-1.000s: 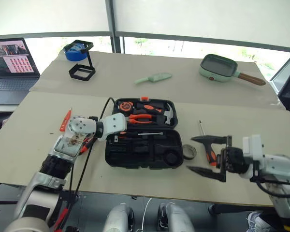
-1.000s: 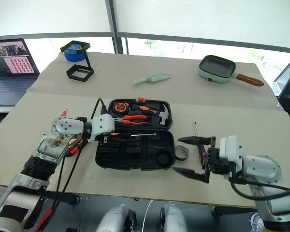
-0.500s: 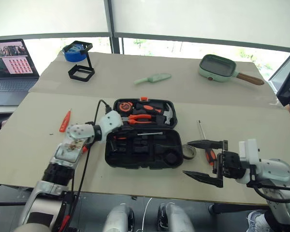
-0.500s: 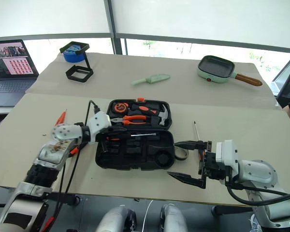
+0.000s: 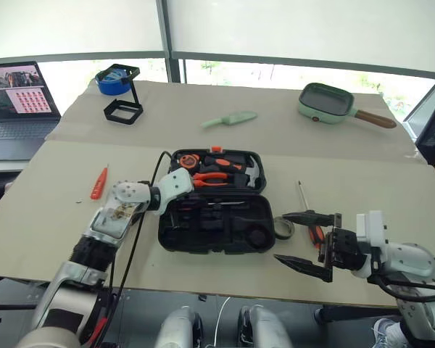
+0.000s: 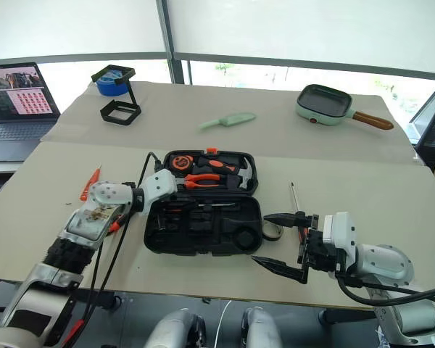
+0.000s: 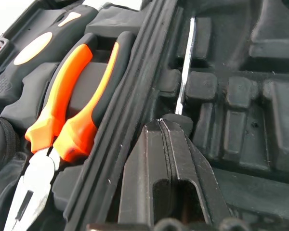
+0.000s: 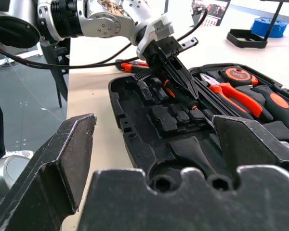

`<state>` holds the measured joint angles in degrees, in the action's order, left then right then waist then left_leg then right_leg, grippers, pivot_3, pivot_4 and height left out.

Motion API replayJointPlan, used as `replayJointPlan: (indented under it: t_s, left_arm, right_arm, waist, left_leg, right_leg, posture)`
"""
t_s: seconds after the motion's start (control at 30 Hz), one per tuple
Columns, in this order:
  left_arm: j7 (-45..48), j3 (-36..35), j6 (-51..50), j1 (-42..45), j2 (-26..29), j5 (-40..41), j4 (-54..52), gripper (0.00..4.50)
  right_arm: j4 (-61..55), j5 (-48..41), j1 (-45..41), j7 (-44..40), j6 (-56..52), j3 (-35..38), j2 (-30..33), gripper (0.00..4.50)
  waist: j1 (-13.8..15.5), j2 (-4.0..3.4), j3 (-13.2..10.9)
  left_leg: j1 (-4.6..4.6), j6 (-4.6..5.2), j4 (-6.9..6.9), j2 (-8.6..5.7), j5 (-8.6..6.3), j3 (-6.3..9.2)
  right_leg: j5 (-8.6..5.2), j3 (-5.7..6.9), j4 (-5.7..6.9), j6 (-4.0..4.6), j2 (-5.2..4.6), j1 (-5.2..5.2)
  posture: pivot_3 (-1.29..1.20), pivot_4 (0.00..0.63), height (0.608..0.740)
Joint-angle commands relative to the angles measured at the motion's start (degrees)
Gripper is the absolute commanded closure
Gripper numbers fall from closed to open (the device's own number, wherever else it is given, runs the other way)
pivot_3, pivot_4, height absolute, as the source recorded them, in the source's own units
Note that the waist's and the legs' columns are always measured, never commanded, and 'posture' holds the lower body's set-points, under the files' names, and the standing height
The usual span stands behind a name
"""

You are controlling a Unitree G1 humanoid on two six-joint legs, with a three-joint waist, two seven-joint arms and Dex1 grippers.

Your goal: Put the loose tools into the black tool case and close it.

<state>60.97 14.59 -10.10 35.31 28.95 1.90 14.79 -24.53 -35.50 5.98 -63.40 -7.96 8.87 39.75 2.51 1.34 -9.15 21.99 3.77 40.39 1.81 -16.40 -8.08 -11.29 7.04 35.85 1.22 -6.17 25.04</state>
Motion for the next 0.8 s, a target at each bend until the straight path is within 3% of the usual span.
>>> replayJointPlan:
  t_s: [0.03,0.2,0.23,0.27,0.37,0.6,0.63,0.8]
  left_arm:
    - [1.2,-0.6,1.9,-1.7,-0.7,1.9,0.9,4.46]
    - [7.1,-10.0,6.8,-5.5,1.3,12.8,-2.5,4.46]
    - [9.0,-11.5,8.5,-6.7,2.2,14.5,-2.9,3.95]
    - [10.4,-13.6,9.6,-8.0,3.5,16.2,-3.3,3.83]
    - [13.3,-17.9,11.2,-11.8,7.4,19.4,-4.3,2.71]
    - [18.3,-24.7,15.0,-22.8,13.6,22.3,-2.0,0.26]
    - [19.6,-25.4,16.6,-24.9,14.1,22.4,-1.5,0.09]
    - [22.3,-29.1,18.1,-28.0,12.9,27.3,-0.4,0.09]
  right_arm:
    - [-1.3,-0.4,1.0,1.4,0.9,2.0,-0.6,0.0]
    - [-1.1,-1.4,5.0,4.4,2.5,7.9,-3.0,0.0]
    - [-1.0,-1.3,6.8,4.6,3.2,9.8,-3.5,0.0]
    - [-0.7,-1.0,9.8,4.6,4.3,12.6,-4.1,0.0]
    - [1.2,0.9,17.2,5.1,7.8,19.0,-6.3,0.0]
    - [4.8,5.8,29.7,10.4,11.8,25.9,-12.2,0.0]
    - [4.2,5.3,30.7,13.1,9.8,26.4,-13.4,0.0]
    - [-3.6,5.4,31.3,23.6,-2.1,24.1,-13.1,0.0]
  waist:
    - [0.1,0.0,0.0]
    - [-0.4,0.01,0.0]
    - [-0.4,0.02,0.0]
    - [-0.4,0.03,0.0]
    - [-0.4,0.01,0.0]
    - [-0.4,-0.2,0.0]
    - [-0.5,-0.22,0.0]
    - [-1.0,-0.29,0.0]
  left_leg:
    - [0.01,0.0,0.01,0.0,0.0,0.0]
    - [0.13,-0.15,0.02,0.01,0.08,0.01]
    - [0.15,-0.38,0.02,0.01,0.22,0.0]
    - [0.18,-0.4,0.02,0.02,0.23,0.01]
    - [0.17,-0.46,0.01,0.05,0.2,0.02]
    - [0.02,-0.16,0.0,0.08,-0.19,0.0]
    - [0.01,-0.21,-0.02,0.1,-0.22,0.0]
    - [0.06,-0.64,-0.15,0.16,-0.33,0.01]
  right_leg:
    - [0.0,0.0,0.0,0.0,-0.01,0.0]
    - [0.01,-0.02,0.0,0.0,-0.04,0.1]
    - [0.01,-0.02,0.0,0.0,-0.04,0.14]
    - [0.01,-0.01,0.0,0.0,-0.03,0.16]
    - [-0.01,-0.01,0.0,0.01,-0.04,0.17]
    - [-0.05,-0.09,-0.02,-0.05,-0.29,0.12]
    - [-0.05,-0.1,-0.04,-0.04,-0.29,0.14]
    - [-0.1,-0.19,-0.03,0.05,-0.35,0.29]
  posture:
    - [0.0,0.15,0.74]
    - [0.0,0.15,0.74]
    - [0.0,0.15,0.74]
    - [0.0,0.15,0.74]
    - [0.0,0.15,0.74]
    - [0.0,0.15,0.74]
    - [0.0,0.15,0.74]
    - [0.0,0.15,0.74]
